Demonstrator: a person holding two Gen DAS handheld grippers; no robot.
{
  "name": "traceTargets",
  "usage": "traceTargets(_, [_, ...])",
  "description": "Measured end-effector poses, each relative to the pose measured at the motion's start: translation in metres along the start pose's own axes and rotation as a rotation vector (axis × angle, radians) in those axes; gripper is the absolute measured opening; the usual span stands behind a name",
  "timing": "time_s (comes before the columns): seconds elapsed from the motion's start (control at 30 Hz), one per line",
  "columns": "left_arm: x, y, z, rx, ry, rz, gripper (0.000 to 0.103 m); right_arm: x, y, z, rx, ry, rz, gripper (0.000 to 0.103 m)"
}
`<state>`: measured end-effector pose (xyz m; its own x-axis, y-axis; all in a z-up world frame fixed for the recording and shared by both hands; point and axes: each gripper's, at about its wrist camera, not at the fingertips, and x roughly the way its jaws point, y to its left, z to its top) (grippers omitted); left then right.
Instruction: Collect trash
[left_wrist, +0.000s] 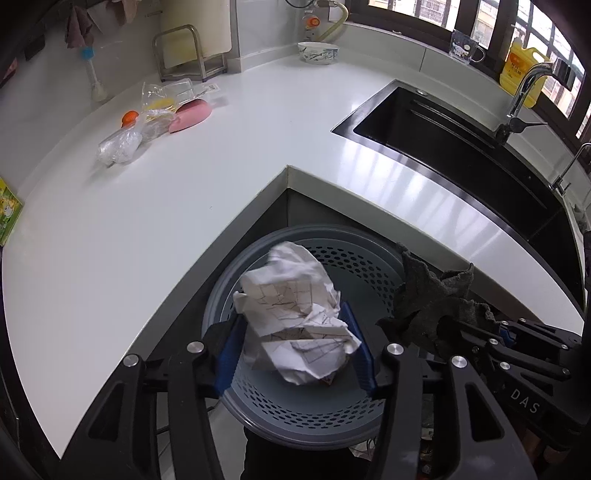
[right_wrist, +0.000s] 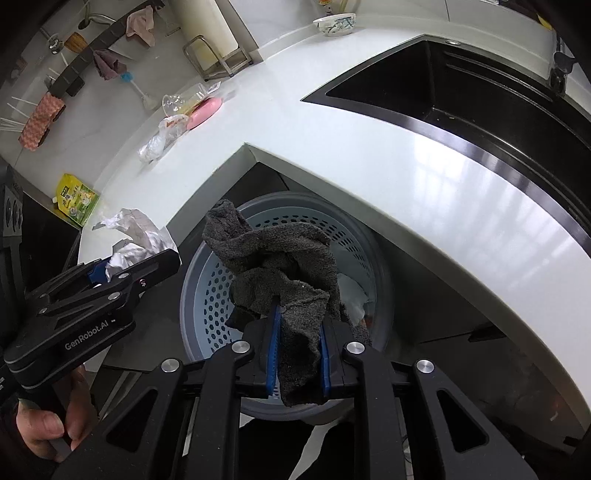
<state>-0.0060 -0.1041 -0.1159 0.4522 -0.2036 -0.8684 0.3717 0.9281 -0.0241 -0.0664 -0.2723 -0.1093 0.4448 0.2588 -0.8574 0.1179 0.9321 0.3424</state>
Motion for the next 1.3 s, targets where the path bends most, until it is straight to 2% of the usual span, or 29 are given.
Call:
traceTargets(0.03, [-0.001, 0.001, 0.0, -0.005, -0.003, 0.008, 0.064, 0.002, -0.001, 0.001, -0.001, 0.003, 0.005, 0.018])
traceTargets(0.1, [-0.003, 0.005, -0.002, -0.019, -0.009, 0.023, 0.069, 0.005, -0.001, 0.003, -0.004, 0.012, 0.015, 0.023])
traceTargets(0.13, [-0.005, 0.007, -0.002, -0.025, -0.011, 0.03, 0.07, 0.006, -0.001, 0.004, -0.005, 0.01, 0.011, 0.033])
traceTargets(0.2, [-0.008, 0.011, -0.003, -0.035, -0.012, 0.047, 0.07, 0.004, -0.001, 0.005, -0.003, -0.002, 0.018, 0.041])
traceTargets(0.27, [-0.011, 0.016, -0.004, -0.048, -0.011, 0.06, 0.07, 0.002, -0.001, 0.006, -0.008, -0.012, 0.009, 0.044])
traceTargets(0.47, [-0.031, 0.027, -0.006, -0.081, -0.025, 0.077, 0.073, -0.009, 0.003, 0.007, -0.019, -0.014, 0.028, 0.044])
traceTargets(0.73, [-0.063, 0.03, -0.005, -0.122, -0.054, 0.063, 0.076, -0.031, 0.009, 0.0, -0.045, -0.015, 0.035, 0.046])
traceTargets(0.87, [-0.078, 0.029, -0.002, -0.128, -0.083, 0.068, 0.081, -0.045, 0.011, 0.0, -0.057, -0.037, 0.044, 0.049])
traceTargets(1.07, [-0.096, 0.03, 0.002, -0.129, -0.124, 0.073, 0.084, -0.06, 0.018, 0.008, -0.079, -0.077, 0.054, 0.053])
traceTargets(1.3, [-0.11, 0.05, 0.009, -0.151, -0.148, 0.102, 0.088, -0.061, 0.033, 0.026, -0.09, -0.105, 0.073, 0.055])
